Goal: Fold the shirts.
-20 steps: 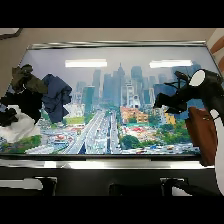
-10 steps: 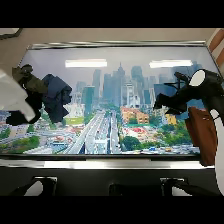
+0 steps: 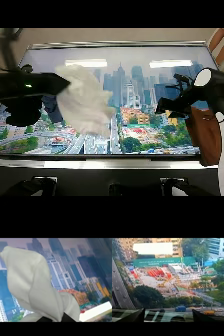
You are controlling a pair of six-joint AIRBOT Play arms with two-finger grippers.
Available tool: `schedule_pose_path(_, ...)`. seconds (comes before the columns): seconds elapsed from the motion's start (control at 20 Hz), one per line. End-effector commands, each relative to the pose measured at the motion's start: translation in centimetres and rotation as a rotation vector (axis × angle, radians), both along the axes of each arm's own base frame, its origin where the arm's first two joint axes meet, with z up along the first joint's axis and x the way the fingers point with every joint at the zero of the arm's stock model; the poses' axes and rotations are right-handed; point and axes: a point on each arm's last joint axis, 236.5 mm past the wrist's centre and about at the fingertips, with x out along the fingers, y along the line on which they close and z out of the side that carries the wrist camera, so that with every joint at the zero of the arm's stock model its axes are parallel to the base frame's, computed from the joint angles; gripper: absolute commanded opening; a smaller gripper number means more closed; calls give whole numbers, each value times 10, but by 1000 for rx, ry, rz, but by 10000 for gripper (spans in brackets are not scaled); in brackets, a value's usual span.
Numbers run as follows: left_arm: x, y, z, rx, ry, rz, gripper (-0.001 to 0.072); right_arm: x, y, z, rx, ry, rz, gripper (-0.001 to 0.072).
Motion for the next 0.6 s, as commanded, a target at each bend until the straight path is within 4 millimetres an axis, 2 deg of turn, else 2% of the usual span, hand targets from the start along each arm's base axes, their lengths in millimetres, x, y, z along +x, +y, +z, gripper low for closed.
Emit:
schedule_pose_path(0.0, -19, -57, -82, 140, 199, -198, 28, -11, -1, 7, -6, 11, 36, 675)
schedule_pose_path(0.2, -29, -105, -186, 261, 407, -319, 36, -2, 0, 7, -4, -25, 28, 675)
schedule_pose_path(0.25, -33, -113, -213, 293, 459, -341, 270, 2, -1, 8, -6, -41, 23, 675)
schedule_pose_path(0.3, -36, -114, -233, 318, 505, -350, 720, 6, -2, 8, -10, -60, 18, 674)
schedule_pose_path(0.35, -37, -108, -245, 344, 542, -348, 710, 10, -3, 7, -15, -75, 14, 674)
schedule_pose_path(0.4, -28, -90, -246, 381, 544, -322, 710, 12, -3, 6, -15, -78, 13, 674)
schedule_pose_path(0.5, -1, -40, -230, 446, 512, -235, 709, 13, -2, -2, -11, -49, 14, 675)
schedule_pose_path(0.55, 9, -9, -219, 459, 514, -179, 709, 13, 1, -9, 3, -29, 15, 675)
